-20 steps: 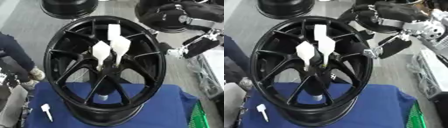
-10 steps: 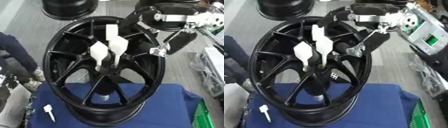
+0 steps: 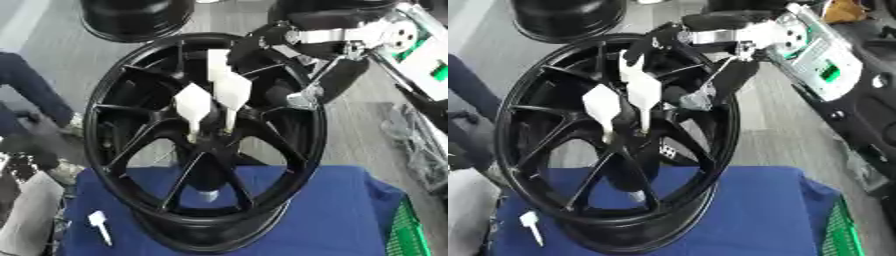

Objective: Pull the pin out of the wheel hub.

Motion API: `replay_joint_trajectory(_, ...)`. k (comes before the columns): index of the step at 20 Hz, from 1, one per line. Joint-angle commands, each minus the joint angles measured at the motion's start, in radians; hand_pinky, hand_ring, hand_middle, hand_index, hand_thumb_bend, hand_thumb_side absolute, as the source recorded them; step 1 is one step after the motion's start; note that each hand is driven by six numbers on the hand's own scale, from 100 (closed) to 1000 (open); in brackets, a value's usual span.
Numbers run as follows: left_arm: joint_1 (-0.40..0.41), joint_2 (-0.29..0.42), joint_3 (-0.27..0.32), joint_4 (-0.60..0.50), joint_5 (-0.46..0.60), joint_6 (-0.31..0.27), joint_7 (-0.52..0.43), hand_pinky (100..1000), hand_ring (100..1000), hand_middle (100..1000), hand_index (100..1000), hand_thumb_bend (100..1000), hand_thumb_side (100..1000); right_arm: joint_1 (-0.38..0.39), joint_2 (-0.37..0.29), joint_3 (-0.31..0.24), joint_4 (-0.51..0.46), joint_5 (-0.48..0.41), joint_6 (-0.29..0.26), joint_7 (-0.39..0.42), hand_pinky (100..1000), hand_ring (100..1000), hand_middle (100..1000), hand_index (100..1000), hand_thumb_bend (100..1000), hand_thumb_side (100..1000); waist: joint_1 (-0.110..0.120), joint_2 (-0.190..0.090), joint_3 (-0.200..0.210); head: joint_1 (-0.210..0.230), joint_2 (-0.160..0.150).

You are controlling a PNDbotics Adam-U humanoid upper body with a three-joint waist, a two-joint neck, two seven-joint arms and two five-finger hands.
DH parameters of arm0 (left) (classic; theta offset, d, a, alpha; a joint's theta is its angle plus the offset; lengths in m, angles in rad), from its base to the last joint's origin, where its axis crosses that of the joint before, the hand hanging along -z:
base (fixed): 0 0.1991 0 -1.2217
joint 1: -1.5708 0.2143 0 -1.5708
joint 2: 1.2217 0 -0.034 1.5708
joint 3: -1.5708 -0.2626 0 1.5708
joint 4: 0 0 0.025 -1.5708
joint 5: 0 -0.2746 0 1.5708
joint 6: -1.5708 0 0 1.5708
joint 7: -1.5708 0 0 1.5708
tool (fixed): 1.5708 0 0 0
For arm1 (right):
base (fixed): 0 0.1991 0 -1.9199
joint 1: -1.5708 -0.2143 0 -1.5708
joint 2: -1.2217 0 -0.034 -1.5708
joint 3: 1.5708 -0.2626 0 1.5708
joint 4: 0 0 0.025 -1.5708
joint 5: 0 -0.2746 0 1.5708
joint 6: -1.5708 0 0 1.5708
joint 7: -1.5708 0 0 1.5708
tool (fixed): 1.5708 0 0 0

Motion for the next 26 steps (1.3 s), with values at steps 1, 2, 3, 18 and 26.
replay_joint_trajectory(1,-0.003,0.007,0.002,-0.011,0.003,-0.006,-0.001,726,576,573,655,386,741,-0.028,0.008,-0.012,0.024,0.006,-0.009,0.017,828,816,855,961,100,327,0.005,-0.016,0.002,-0.005,-0.002)
replay_joint_trajectory(2,-0.003,0.006,0.002,-0.011,0.003,-0.006,-0.001,726,576,573,655,386,741,-0.030,0.015,-0.011,0.034,0.013,-0.012,0.020,828,816,854,961,100,333,0.006,-0.016,0.003,-0.006,-0.002)
replay_joint_trajectory(3,-0.004,0.006,0.001,-0.011,0.003,-0.006,-0.002,726,576,574,655,386,741,-0.032,0.021,-0.009,0.044,0.020,-0.015,0.022,829,816,855,961,100,341,0.007,-0.016,0.003,-0.007,-0.002)
replay_joint_trajectory(18,-0.004,0.004,0.000,-0.011,0.005,-0.006,-0.004,727,577,574,656,386,741,-0.052,0.082,-0.017,0.140,0.158,-0.070,0.011,842,830,878,967,100,317,0.009,-0.017,0.008,-0.017,-0.002)
replay_joint_trajectory(26,-0.005,0.005,-0.002,-0.012,0.007,-0.006,-0.007,728,578,574,656,387,742,-0.062,0.108,-0.026,0.188,0.238,-0.097,-0.002,855,849,894,970,100,301,0.009,-0.016,0.011,-0.021,-0.002)
